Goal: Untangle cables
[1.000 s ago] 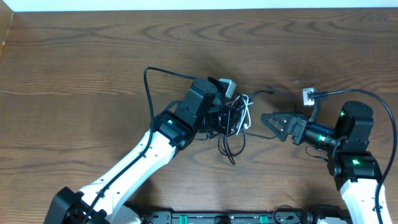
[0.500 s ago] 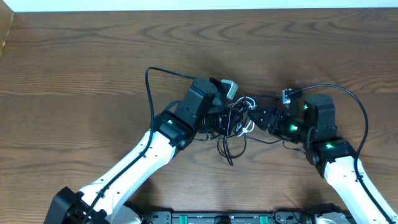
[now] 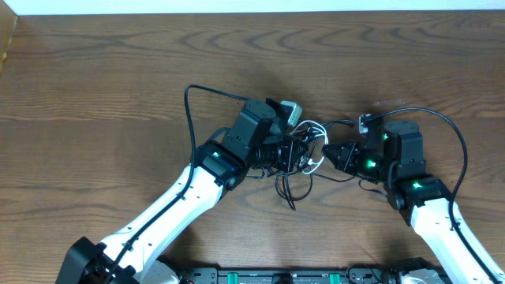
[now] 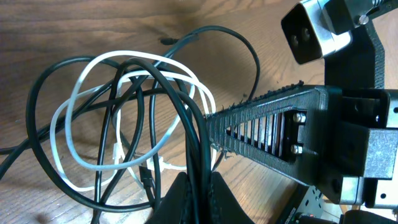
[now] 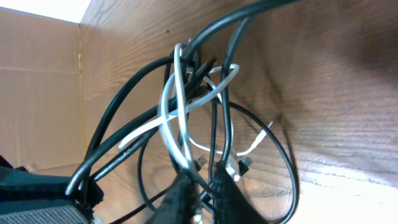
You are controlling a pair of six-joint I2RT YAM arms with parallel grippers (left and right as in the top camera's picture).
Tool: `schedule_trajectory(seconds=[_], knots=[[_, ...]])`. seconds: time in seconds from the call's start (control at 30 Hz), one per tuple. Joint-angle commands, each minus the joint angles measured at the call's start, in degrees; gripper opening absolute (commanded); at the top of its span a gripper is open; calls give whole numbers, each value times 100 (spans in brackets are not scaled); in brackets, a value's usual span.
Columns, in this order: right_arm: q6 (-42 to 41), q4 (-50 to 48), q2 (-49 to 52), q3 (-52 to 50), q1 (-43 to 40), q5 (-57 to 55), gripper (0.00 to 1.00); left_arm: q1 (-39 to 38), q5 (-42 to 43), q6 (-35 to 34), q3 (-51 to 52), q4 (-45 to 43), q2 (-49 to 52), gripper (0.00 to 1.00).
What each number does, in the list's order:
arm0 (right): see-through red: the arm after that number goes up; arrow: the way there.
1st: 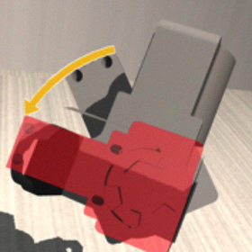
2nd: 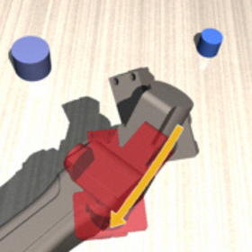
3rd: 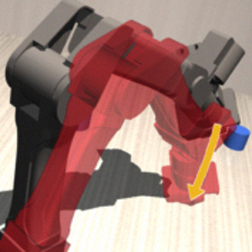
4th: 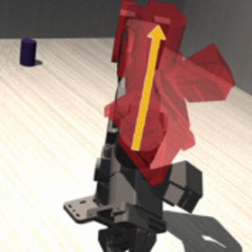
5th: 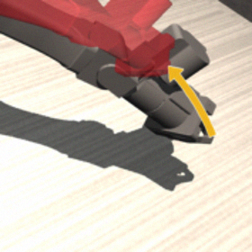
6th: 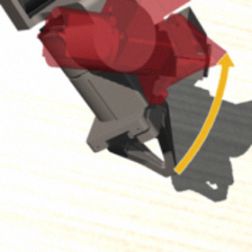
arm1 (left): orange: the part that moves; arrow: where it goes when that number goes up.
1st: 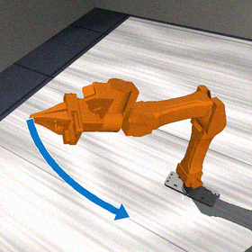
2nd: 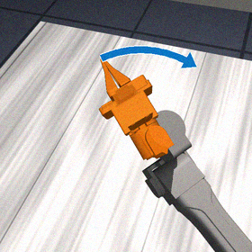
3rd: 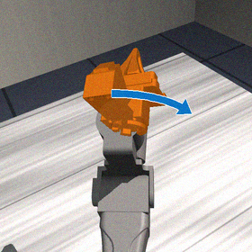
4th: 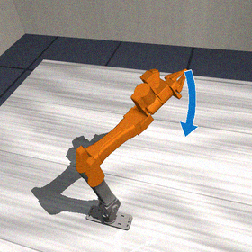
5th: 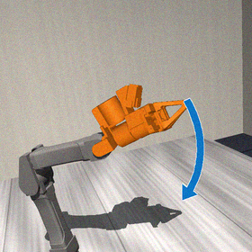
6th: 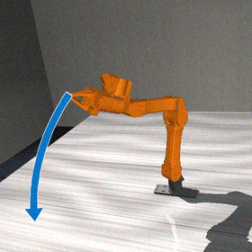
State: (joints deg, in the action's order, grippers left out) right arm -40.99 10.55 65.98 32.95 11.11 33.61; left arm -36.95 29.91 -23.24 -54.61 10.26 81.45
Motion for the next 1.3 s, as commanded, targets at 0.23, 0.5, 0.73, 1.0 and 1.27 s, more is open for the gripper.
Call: schedule_trajectory(seconds=[0.23, 0.5, 0.73, 1.0, 1.27], knots=[[815, -413, -114, 33, -1202, 986, 1, 2, 98, 116, 0, -24, -55, 8], [564, -868, -710, 33, -2365, 1847, 3, 2, 98, 116, 0, -22, -55, 8], [354, -809, -796, 31, -2553, 2527, 21, 2, 98, 116, 0, -24, -55, 8], [1731, 61, -678, 31, -1130, 1838, 28, 2, 98, 116, 0, -22, -55, 8], [2186, -1309, -212, 31, -39, 787, 23, 2, 98, 116, 0, -22, -55, 8]])
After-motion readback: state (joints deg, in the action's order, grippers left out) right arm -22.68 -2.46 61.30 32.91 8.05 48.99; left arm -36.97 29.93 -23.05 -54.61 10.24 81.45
